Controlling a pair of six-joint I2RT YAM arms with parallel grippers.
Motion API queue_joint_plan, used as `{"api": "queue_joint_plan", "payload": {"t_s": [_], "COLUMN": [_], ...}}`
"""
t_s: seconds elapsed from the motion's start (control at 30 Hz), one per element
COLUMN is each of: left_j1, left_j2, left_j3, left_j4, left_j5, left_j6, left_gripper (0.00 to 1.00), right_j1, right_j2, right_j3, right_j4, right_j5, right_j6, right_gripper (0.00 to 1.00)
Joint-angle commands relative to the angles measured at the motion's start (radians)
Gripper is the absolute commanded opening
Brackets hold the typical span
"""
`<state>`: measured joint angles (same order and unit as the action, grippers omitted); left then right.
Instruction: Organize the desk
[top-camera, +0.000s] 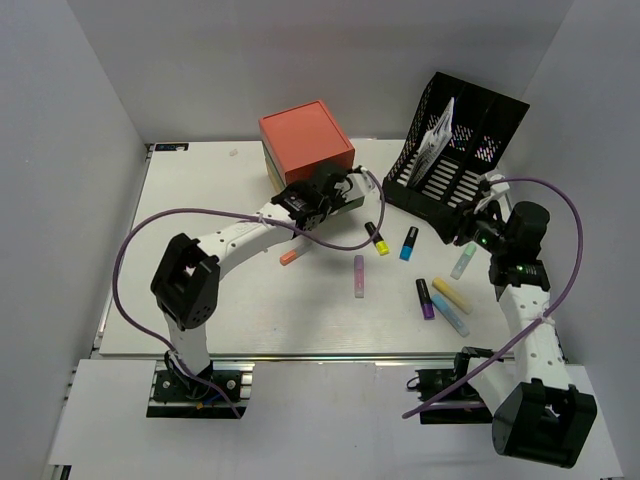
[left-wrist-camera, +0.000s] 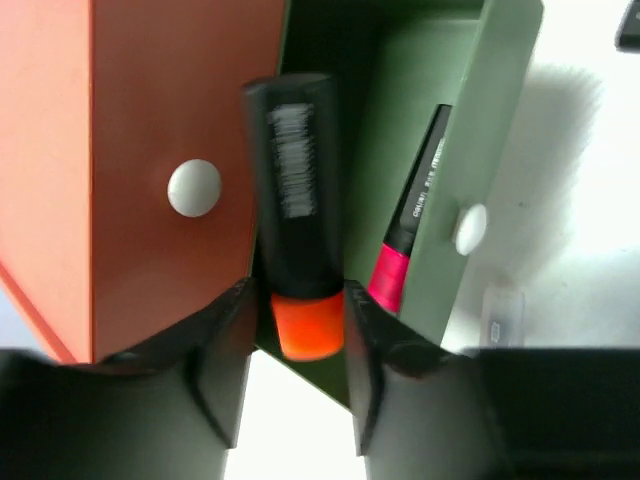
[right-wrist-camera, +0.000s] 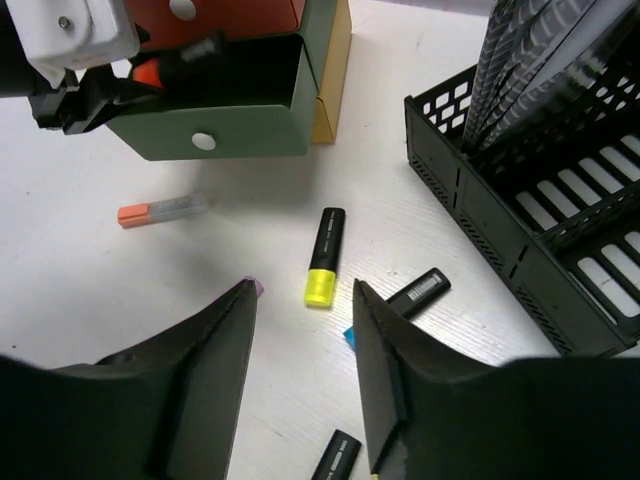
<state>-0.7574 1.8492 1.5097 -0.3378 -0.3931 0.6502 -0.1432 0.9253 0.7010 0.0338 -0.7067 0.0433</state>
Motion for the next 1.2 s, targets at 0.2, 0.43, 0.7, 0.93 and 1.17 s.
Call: {"api": "queue_joint_plan", "payload": {"t_s": [0.2, 0.43, 0.7, 0.93, 1.17], "left_j1": [0.000, -0.020, 0.006, 0.006, 0.006], "left_j2": [-0.111, -0.299, -0.798, -1.105, -1.154], "left_j3": [0.009, 0.020, -0.505, -0.794, -0.803], "left_j4": [0.151, 0.036, 0.011, 0.043, 0.011], "left_j5": [-0.076, 0.035, -0.076, -0.156, -0.165], "left_j6": [-0.061, -0.349, -0.877, -0.945, -0.925], "left_gripper": [0.76, 0.44, 0.43, 0.78, 0.78], "right_j1": [0.002, 0.086, 0.234, 0.335, 0.390], "right_j2": [0.053, 0.289, 0.584, 0.728, 0.782], "right_j3": [0.020, 0.216, 0.498, 0.486, 0.448], "right_j4": [-0.024, -0.282, -0.515, -0.509, -0.434], "right_j5": [-0.028, 0.117, 0.415, 0.607, 0.819], "right_j6": [-0.086, -0.157, -0.154, -0.062, 0.036], "right_gripper": [0.60, 0.57, 0.56, 0.59, 0.56]}}
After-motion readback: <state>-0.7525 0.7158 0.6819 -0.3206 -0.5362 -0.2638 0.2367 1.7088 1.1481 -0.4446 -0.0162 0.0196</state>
